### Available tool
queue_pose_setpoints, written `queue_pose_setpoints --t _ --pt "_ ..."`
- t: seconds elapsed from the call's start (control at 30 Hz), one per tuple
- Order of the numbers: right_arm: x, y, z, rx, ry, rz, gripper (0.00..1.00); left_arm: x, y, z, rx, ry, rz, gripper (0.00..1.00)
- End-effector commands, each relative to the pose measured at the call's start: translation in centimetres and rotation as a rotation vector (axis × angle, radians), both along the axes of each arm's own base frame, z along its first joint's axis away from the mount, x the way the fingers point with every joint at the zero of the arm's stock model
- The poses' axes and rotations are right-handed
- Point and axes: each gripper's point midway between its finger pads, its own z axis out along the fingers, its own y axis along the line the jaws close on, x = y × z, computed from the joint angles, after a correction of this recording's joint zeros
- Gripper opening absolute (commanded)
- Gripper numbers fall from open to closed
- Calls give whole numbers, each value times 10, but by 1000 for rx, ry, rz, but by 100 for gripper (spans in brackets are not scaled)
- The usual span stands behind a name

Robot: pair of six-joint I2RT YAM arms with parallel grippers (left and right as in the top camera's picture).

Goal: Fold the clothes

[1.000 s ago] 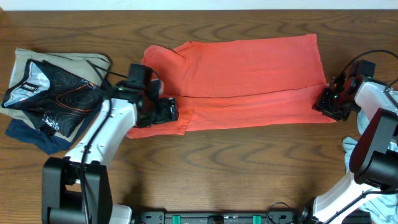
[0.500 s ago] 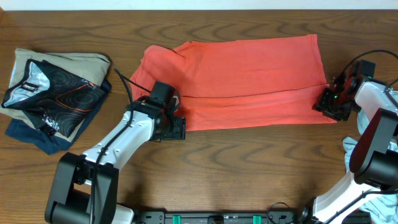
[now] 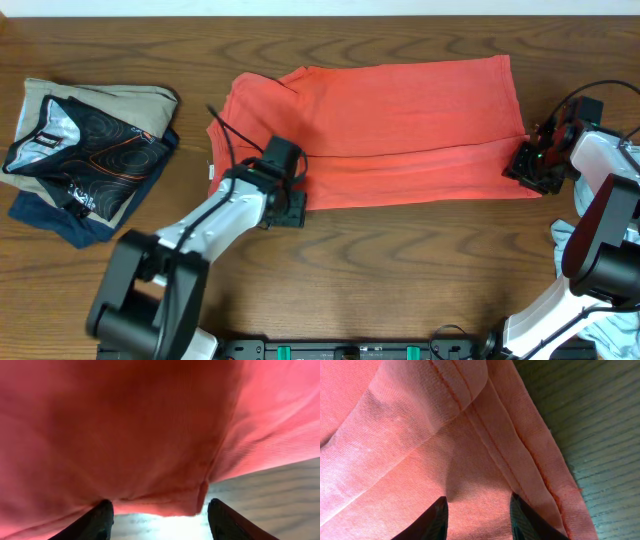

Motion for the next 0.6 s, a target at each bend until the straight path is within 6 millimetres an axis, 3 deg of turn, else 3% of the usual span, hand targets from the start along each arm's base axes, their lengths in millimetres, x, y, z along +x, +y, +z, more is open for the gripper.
queue_pose_setpoints --t 0.0,0.4,0.57 --pt "-18 -2 -23 -29 98 0 40 -5 0 -13 38 21 -43 59" --pt "-18 -3 -23 -29 99 0 40 -8 -1 -11 45 32 -48 37" --pt "-18 -2 -23 -29 99 1 40 -9 0 -3 50 43 -48 34"
